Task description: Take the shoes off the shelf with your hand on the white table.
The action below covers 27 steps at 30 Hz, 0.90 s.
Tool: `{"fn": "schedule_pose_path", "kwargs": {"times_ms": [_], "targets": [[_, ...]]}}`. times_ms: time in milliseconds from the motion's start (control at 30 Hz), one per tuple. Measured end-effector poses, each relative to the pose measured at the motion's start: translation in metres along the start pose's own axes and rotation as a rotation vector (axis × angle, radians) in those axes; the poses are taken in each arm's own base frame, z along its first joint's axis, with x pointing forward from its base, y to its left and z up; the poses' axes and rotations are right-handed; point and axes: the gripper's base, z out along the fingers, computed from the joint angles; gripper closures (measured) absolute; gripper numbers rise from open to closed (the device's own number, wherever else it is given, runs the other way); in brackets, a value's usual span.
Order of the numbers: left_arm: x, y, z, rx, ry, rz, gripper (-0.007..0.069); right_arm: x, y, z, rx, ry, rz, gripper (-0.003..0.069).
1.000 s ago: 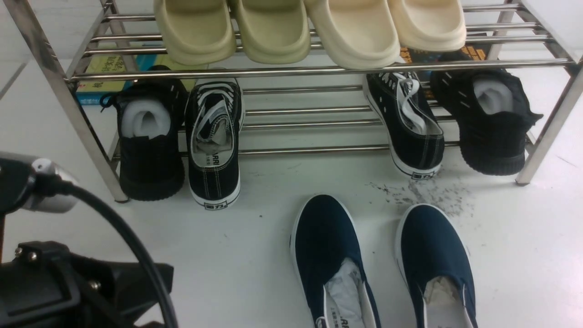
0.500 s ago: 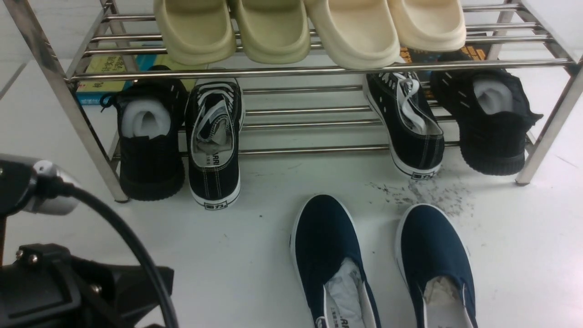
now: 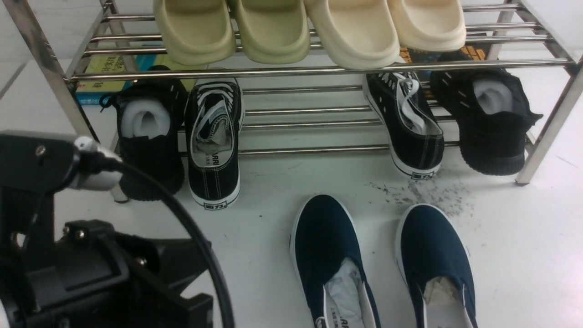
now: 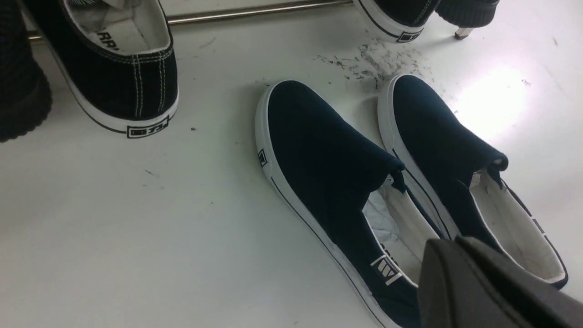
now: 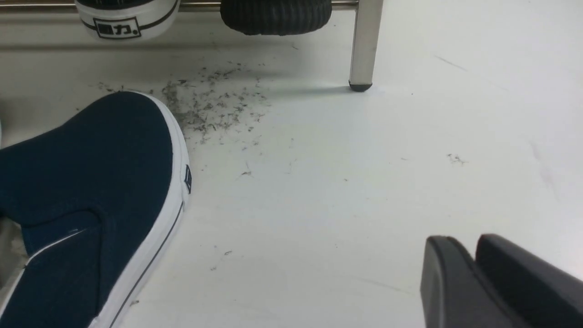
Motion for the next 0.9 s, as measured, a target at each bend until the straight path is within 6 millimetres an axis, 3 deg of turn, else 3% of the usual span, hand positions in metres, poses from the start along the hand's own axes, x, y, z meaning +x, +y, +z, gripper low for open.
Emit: {"fn": "schedule_pose_path", "kwargs": {"times_ms": [267,433,500,667,767,900], "targets": [[-0.003,0.009,0.002,-0.115,-0.034,0.066,0.0590,0.000,0.000,0.000,0.000,0.000,0.000,0.0536],[-0.002,0.005,0.005,-0.070,-0.051,0.025,0.0587,0.000,0.000,0.000,0.000,0.000,0.000,0.0529],[0.008,0.005,0.012,-0.027,-0.013,0.008,0.0584,0.000,0.000,0.000,0.000,0.000,0.000,0.0526],[0.043,0.029,0.032,-0.004,0.102,-0.196,0.0580,0.000,0.000,0.000,0.000,0.000,0.000,0.0523],[0.067,0.055,0.039,0.009,0.031,-0.291,0.0574,0.000,0.000,0.000,0.000,0.000,0.000,0.0520],[0.088,0.077,0.036,-0.006,-0.112,-0.224,0.0571,0.000,0.000,0.000,0.000,0.000,0.000,0.0515]]}}
